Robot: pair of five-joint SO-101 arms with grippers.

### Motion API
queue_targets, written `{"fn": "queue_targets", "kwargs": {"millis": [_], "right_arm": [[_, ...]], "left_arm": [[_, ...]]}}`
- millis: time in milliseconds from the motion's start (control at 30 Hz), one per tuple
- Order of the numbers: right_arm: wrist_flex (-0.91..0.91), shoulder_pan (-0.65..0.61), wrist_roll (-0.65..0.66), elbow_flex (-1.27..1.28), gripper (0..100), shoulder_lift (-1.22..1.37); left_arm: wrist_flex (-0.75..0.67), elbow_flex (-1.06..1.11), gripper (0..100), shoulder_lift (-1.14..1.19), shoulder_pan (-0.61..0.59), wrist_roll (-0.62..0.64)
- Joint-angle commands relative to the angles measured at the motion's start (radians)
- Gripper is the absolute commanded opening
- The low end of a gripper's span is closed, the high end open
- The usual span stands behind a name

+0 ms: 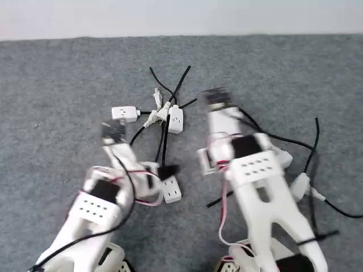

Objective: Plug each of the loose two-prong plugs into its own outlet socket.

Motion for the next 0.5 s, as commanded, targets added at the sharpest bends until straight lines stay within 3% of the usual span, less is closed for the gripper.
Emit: {"fn": "queue_targets", "kwargs": {"millis": [0, 233, 467], "right_arm": [[-0.039, 0.027, 0.014, 0.040, 30.2, -0.044], [-0.081, 0.002, 0.014, 0.064, 30.2, -0.044], [-0.085, 0.005, 0.014, 0.068, 30.2, -0.044]], "left_arm": [[-0.064, 0.001, 38, 0.000, 0.137, 0.097], [-0.075, -0.099, 38, 0.298, 0.071, 0.101], [0.103, -0.355, 38, 0.652, 0.078, 0.097]]}}
